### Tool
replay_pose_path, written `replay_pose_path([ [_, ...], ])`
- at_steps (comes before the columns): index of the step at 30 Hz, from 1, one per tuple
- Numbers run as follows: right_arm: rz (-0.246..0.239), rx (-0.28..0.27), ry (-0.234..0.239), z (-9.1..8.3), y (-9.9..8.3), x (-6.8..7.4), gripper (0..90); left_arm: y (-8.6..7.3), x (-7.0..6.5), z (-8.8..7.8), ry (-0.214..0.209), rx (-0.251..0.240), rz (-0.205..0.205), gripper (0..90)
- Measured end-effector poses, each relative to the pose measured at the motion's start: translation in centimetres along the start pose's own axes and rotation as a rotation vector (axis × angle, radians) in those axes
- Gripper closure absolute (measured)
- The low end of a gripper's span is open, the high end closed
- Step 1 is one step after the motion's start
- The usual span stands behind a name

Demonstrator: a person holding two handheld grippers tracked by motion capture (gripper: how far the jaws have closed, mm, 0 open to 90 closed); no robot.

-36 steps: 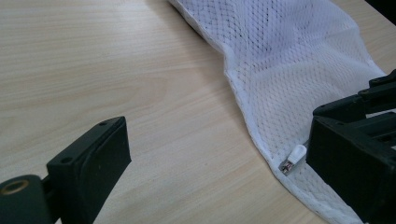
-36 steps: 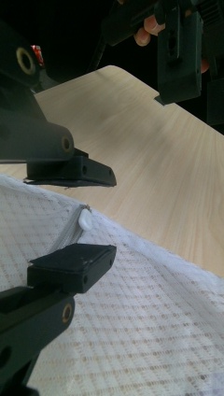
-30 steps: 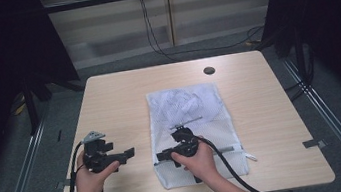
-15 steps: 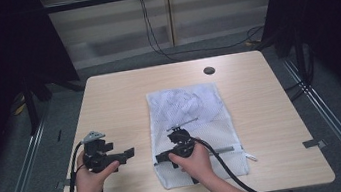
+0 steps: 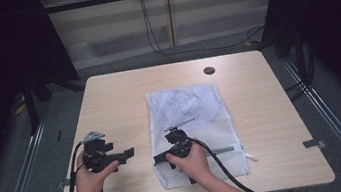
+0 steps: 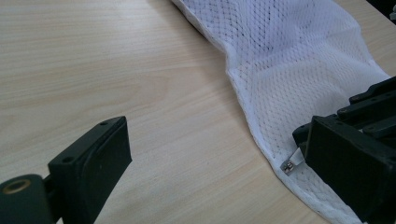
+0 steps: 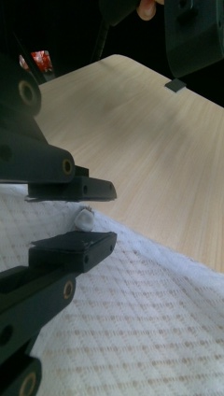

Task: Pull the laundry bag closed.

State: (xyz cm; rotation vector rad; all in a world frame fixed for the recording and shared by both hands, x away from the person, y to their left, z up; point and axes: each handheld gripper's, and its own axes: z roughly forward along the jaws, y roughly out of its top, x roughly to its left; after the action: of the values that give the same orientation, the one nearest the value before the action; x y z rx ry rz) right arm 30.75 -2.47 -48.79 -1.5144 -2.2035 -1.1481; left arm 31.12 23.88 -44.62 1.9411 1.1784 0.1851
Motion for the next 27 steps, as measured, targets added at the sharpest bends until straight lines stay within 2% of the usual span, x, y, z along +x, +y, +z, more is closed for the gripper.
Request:
replay_pose_path([
  [21,0.017,0.047,-0.006,1.1,-0.1,0.1,85.9,0.0,0.0,0.0,0.001,0.012,0.008,6.6],
  [27,0.030,0.030,0.004,0.8,0.0,0.2,87.3,0.0,-0.1,-0.1,-0.008,0.001,-0.001,6.6],
])
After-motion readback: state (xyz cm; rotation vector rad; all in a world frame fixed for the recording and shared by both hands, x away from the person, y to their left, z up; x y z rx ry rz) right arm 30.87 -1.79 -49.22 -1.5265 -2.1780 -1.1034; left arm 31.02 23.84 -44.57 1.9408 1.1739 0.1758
